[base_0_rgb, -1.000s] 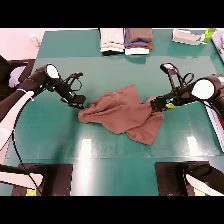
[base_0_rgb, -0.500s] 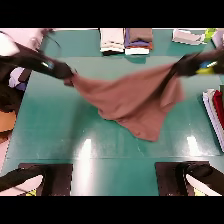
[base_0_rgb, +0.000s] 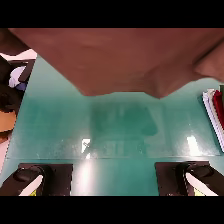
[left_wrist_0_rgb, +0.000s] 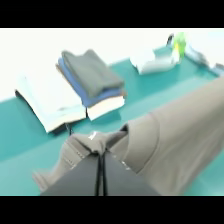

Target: Fold the shirts.

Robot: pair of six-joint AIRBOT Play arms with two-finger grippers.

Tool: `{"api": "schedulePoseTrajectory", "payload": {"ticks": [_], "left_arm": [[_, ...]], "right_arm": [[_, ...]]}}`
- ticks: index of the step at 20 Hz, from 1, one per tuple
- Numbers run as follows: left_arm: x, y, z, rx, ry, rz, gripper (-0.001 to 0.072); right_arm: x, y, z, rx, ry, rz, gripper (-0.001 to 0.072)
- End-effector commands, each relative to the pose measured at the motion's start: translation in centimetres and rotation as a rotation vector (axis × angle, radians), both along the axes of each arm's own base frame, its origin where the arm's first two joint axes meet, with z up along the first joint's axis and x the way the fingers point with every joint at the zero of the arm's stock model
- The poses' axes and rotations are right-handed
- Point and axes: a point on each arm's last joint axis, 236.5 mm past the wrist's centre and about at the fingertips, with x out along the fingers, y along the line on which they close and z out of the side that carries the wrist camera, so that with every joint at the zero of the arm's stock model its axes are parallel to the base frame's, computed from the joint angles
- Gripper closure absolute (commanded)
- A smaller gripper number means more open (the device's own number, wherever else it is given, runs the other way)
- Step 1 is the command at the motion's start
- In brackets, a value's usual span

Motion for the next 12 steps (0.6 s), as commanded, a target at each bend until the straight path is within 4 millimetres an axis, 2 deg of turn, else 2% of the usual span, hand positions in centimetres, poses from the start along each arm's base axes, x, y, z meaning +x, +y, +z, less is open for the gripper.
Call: {"api": "schedulePoseTrajectory", "payload": {"ticks": [1, 3, 4, 5, 6, 8, 10, 12], "left_arm": [[-1.5, 0.5, 1.7, -0.035, -0.051, 0.011, 0.0683], [0.3, 0.0, -0.7, 0.001, 0.035, 0.002, 0.0683], [1.6, -0.3, -2.6, 0.031, 0.101, 0.000, 0.0683], [3.2, -0.8, -5.4, 0.069, 0.196, -0.011, 0.0683], [4.9, -1.1, -8.4, 0.109, 0.293, -0.014, 0.0683], [8.3, -1.9, -15.7, 0.175, 0.512, -0.030, 0.0682], [11.7, -2.7, -23.5, 0.213, 0.704, -0.035, 0.0682], [15.0, -3.2, -30.7, 0.235, 0.826, -0.026, 0.0682]], "right_arm": [[0.5, -0.8, 1.8, -0.002, -0.037, -0.028, 0.0701], [3.4, 0.1, -0.1, -0.005, 0.026, -0.012, 0.0701], [5.3, 0.5, -1.7, -0.012, 0.071, -0.009, 0.0701], [7.5, 0.9, -4.0, -0.021, 0.130, -0.007, 0.0701], [9.6, 1.2, -6.4, -0.031, 0.195, -0.007, 0.0701], [14.0, 1.9, -12.7, -0.057, 0.360, -0.006, 0.0701], [18.1, 2.7, -19.8, -0.081, 0.530, -0.001, 0.0701], [21.2, 4.0, -26.6, -0.084, 0.680, 0.034, 0.0700]]}}
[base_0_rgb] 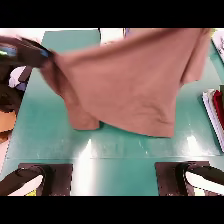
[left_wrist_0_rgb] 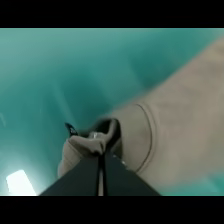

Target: Fold the shirts.

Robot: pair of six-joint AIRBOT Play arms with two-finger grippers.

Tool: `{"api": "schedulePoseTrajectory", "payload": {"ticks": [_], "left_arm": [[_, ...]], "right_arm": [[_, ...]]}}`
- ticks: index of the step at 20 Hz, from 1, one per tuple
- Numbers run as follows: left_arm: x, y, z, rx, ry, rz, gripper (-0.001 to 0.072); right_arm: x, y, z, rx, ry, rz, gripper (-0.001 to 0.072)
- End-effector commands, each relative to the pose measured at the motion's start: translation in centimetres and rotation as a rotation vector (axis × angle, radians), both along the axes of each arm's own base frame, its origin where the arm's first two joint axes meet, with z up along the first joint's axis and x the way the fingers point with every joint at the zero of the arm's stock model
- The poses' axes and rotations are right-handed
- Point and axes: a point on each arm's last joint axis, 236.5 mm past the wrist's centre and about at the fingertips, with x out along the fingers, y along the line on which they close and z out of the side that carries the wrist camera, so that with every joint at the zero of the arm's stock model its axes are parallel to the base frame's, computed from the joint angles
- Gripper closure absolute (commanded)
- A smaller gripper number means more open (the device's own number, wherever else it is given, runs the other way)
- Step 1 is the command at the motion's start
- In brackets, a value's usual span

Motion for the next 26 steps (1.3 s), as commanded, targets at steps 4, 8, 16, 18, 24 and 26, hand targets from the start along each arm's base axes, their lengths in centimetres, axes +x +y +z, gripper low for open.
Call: {"api": "schedulePoseTrajectory", "payload": {"ticks": [4, 8, 16, 18, 24, 26], "left_arm": [[11.6, -0.8, -18.2, 0.084, 0.152, 0.055, 0.0682], [16.1, -0.4, -20.3, 0.081, 0.048, 0.123, 0.0680], [15.7, 5.0, -18.0, 0.088, 0.163, 0.183, 0.0271], [12.4, 6.0, -20.4, 0.120, 0.325, 0.155, 0.0272], [7.4, 4.3, -28.8, 0.134, 0.527, 0.115, 0.0271], [7.0, 3.1, -30.4, 0.143, 0.553, 0.092, 0.0271]], "right_arm": [[7.9, 3.3, -19.2, 0.013, 0.391, 0.059, 0.0698], [9.6, 4.2, -22.9, 0.029, 0.429, 0.068, 0.0697], [9.6, 2.0, -18.4, 0.048, 0.327, 0.031, 0.0327], [8.3, 1.5, -17.4, 0.043, 0.341, 0.027, 0.0327], [6.6, 3.1, -17.3, 0.032, 0.384, 0.063, 0.0327], [6.4, 4.1, -17.3, 0.028, 0.385, 0.084, 0.0327]]}}
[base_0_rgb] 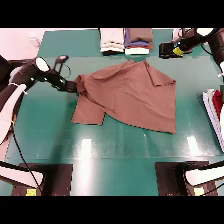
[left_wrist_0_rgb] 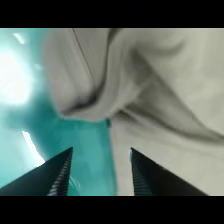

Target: Fold the shirts.

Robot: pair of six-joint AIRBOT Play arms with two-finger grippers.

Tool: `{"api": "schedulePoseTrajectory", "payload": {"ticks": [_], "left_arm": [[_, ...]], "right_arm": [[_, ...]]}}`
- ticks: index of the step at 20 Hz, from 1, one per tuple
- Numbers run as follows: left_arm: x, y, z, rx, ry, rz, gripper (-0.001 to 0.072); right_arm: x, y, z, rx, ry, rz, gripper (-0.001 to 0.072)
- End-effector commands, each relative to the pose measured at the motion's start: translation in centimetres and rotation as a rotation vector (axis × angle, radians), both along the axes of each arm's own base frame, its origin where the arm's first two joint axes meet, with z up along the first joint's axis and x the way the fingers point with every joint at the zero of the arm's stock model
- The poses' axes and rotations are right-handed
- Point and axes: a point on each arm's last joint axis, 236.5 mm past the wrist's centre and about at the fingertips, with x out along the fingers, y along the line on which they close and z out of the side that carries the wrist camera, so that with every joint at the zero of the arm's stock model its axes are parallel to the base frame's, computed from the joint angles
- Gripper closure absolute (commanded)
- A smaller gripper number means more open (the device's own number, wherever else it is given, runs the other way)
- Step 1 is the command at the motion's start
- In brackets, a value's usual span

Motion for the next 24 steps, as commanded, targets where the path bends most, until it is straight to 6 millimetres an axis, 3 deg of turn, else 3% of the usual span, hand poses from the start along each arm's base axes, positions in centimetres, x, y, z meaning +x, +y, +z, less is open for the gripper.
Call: {"api": "schedulePoseTrajectory", "payload": {"ticks": [1, 5, 10, 14, 15, 16, 17, 20, 24], "left_arm": [[-1.2, -1.7, -3.1, -0.005, 0.057, -0.021, 0.0271], [0.5, -2.4, -3.7, -0.021, 0.014, 0.045, 0.0271], [1.0, -3.0, -3.4, -0.053, -0.001, 0.061, 0.0272], [0.6, -3.4, -3.5, -0.055, 0.010, 0.051, 0.0276], [0.5, -3.7, -3.5, -0.055, 0.011, 0.045, 0.0375], [0.4, -3.8, -3.5, -0.056, 0.011, 0.042, 0.0582], [0.5, -3.9, -3.5, -0.055, 0.007, 0.039, 0.0682], [0.0, -3.4, -2.2, -0.040, 0.025, 0.013, 0.0682], [-0.1, -2.5, 4.1, -0.003, -0.101, -0.056, 0.0682]], "right_arm": [[-0.8, 1.4, -0.1, -0.004, 0.017, 0.032, 0.0327], [-1.5, 2.4, -0.4, -0.006, 0.042, 0.055, 0.0328], [-1.9, 2.5, -0.6, -0.006, 0.058, 0.053, 0.0328], [-2.2, 3.7, -0.6, -0.005, 0.060, 0.074, 0.0328], [-2.4, 4.1, -0.6, -0.005, 0.064, 0.082, 0.0328], [-2.5, 4.2, -0.7, -0.007, 0.068, 0.084, 0.0328], [-2.7, 4.2, -0.8, -0.008, 0.076, 0.085, 0.0328], [-4.4, 2.8, -1.8, -0.031, 0.168, 0.074, 0.0328], [-8.6, -1.1, -4.4, -0.062, 0.328, 0.034, 0.0329]]}}
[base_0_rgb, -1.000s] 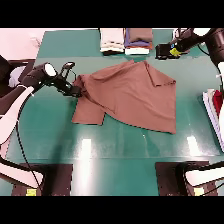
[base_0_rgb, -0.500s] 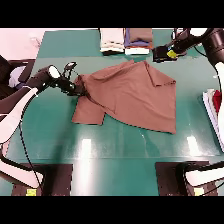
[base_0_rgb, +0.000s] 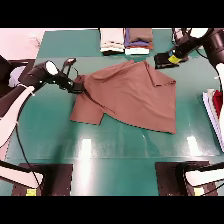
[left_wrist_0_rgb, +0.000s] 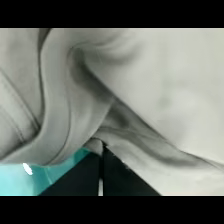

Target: Fold the shirts.

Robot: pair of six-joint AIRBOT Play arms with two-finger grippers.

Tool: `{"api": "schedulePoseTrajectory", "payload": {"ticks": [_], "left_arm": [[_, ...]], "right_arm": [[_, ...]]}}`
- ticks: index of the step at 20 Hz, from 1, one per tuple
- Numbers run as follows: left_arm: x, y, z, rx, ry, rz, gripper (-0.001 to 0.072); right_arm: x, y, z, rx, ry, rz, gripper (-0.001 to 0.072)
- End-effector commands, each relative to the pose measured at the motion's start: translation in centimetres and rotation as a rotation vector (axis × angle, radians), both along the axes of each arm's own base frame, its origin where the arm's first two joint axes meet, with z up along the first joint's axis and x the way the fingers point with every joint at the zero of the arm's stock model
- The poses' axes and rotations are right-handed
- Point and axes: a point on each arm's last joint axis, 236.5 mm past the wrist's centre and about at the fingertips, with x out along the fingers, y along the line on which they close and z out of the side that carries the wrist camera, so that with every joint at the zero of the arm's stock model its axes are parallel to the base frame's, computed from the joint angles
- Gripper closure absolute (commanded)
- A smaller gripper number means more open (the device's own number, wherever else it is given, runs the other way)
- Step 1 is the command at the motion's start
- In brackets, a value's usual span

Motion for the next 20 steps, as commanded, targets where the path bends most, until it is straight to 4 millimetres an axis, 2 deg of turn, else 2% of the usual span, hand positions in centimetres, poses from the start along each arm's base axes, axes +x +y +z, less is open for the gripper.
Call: {"api": "schedulePoseTrajectory", "payload": {"ticks": [1, 4, 7, 8, 9, 11, 13, 15, 17, 20], "left_arm": [[-1.3, 0.6, 4.5, 0.031, -0.065, -0.077, 0.0682], [-3.3, 0.6, 6.2, 0.035, -0.041, -0.117, 0.0682], [-3.8, 0.6, 6.1, 0.036, -0.023, -0.122, 0.0681], [-3.8, 0.5, 6.1, 0.029, -0.023, -0.122, 0.0682], [-3.8, 0.3, 6.2, 0.022, -0.022, -0.122, 0.0682], [-3.9, 0.0, 6.3, 0.006, -0.020, -0.121, 0.0682], [-3.9, -0.2, 6.4, -0.002, -0.019, -0.121, 0.0682], [-3.9, -0.4, 6.4, -0.011, -0.018, -0.120, 0.0682], [-3.9, -0.6, 6.5, -0.022, -0.017, -0.120, 0.0682], [-4.0, -0.6, 6.5, -0.024, -0.016, -0.120, 0.0682]], "right_arm": [[-4.5, -3.5, -2.8, -0.031, 0.145, -0.050, 0.0329], [-10.4, -6.8, -7.1, -0.038, 0.258, -0.130, 0.0329], [-17.0, -9.2, -12.0, -0.026, 0.366, -0.249, 0.0327], [-19.1, -9.8, -13.6, -0.022, 0.394, -0.279, 0.0295], [-20.8, -10.2, -14.9, -0.014, 0.412, -0.305, 0.0142], [-23.5, -10.4, -17.1, 0.019, 0.441, -0.383, 0.0130], [-24.9, -9.7, -18.6, 0.095, 0.453, -0.452, 0.0141], [-25.3, -8.7, -19.6, 0.163, 0.451, -0.493, 0.0143], [-24.7, -7.9, -20.1, 0.199, 0.440, -0.500, 0.0171], [-22.8, -6.6, -20.4, 0.211, 0.410, -0.471, 0.0209]]}}
